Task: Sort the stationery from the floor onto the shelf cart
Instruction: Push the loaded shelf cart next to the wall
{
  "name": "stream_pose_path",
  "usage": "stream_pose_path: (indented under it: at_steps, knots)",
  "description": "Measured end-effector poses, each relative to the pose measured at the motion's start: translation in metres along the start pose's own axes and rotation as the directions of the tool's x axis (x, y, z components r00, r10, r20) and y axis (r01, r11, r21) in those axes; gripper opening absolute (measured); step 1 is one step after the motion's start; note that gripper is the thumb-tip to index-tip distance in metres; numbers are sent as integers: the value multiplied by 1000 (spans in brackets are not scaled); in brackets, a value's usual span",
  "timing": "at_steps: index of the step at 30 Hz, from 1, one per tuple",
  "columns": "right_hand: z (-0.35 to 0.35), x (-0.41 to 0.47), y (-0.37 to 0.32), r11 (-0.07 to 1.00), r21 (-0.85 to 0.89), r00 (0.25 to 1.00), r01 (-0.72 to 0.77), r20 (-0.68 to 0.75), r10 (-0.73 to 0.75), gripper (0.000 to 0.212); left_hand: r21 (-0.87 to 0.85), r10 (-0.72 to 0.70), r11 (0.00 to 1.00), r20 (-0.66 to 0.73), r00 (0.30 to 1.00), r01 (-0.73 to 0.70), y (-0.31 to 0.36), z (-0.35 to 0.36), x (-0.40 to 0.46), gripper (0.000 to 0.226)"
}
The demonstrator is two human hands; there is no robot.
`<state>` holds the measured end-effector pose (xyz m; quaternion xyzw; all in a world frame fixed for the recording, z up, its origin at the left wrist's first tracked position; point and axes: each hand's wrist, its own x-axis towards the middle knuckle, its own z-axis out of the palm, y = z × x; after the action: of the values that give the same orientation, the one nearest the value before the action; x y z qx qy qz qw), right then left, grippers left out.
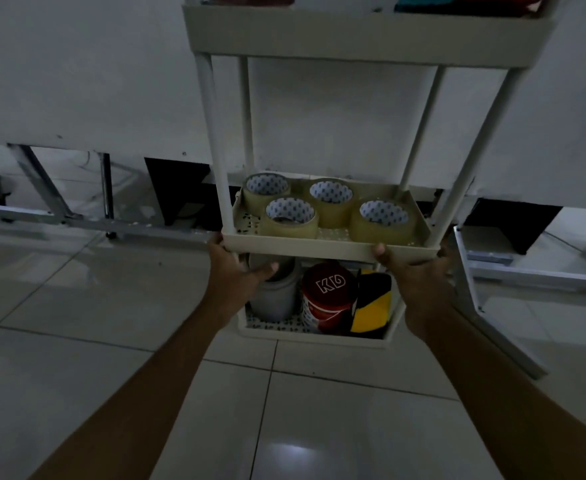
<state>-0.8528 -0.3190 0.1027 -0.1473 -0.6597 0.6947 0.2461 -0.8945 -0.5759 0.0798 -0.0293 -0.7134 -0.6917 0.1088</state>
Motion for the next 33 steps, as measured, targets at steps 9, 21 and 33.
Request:
stream_pose_path:
  at_steps: [9,21,33]
  knots:
    - [-19,14,27,989,-80,969,-122,208,136,61,152,-135,975,-174,975,162,-21,1,16,15]
    - [-25,46,40,933,-269,954,-240,111,278,26,163,-159,974,2,987,156,-25,-11,34,57]
    - [-22,9,96,906,-125,910,-404,43,412,26,95,-217,972,-9,976,216,-68,-11,3,44]
